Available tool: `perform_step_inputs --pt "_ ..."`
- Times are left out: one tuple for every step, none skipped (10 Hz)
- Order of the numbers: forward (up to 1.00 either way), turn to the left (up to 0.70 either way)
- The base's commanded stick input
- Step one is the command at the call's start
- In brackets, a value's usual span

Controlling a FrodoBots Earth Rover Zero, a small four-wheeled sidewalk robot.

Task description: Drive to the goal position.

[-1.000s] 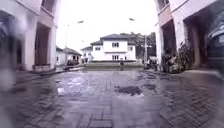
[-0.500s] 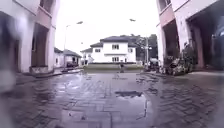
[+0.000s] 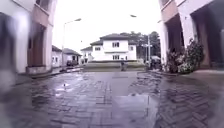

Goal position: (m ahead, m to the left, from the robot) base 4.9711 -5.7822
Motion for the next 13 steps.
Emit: perform_step_inputs --pt "0.70 0.00" --pt "0.70 0.00" --pt "0.70 0.00" --pt "0.70 0.00" --pt "0.70 0.00" --pt "0.70 -0.01" --pt "0.70 -0.02" --pt "0.70 -0.11" --pt "0.70 -0.35" --pt "0.70 -0.35" --pt "0.70 -0.32" --pt "0.70 -0.28" --pt "0.70 -0.09"
